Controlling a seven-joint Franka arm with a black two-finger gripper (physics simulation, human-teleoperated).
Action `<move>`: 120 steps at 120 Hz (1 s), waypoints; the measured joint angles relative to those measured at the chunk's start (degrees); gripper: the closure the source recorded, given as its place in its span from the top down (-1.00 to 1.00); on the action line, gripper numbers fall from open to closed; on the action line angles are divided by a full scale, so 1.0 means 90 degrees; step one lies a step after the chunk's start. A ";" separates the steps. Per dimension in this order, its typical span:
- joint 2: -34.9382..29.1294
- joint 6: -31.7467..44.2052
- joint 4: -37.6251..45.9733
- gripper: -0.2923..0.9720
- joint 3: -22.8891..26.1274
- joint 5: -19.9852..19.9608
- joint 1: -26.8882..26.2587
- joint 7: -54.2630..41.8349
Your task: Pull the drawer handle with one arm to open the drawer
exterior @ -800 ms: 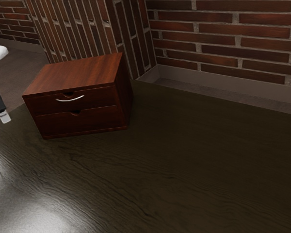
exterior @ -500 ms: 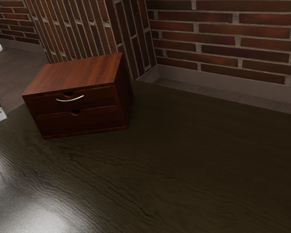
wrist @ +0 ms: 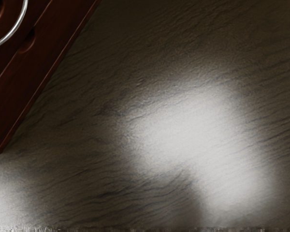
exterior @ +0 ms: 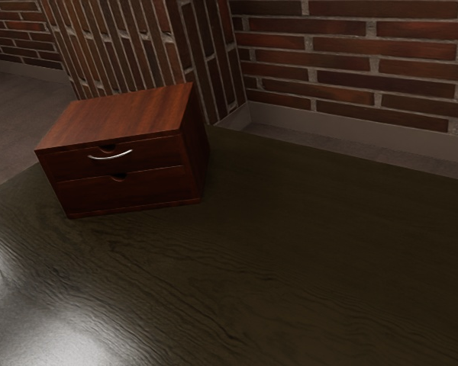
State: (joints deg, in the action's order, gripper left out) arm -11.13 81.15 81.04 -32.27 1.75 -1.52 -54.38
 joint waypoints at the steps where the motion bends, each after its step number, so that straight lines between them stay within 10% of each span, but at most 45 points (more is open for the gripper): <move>1: 0.0005 0.0012 0.0006 0.54 0.0000 0.0036 -0.0012 -0.0003; 78: -0.0142 0.1979 0.1565 0.54 0.0039 0.2687 -0.0332 -0.0139; 120: 0.0036 0.3073 0.1949 0.54 0.0027 0.3044 -0.0460 -0.0192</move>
State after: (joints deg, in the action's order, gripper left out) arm -10.80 108.81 98.59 -32.03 29.14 -5.66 -56.10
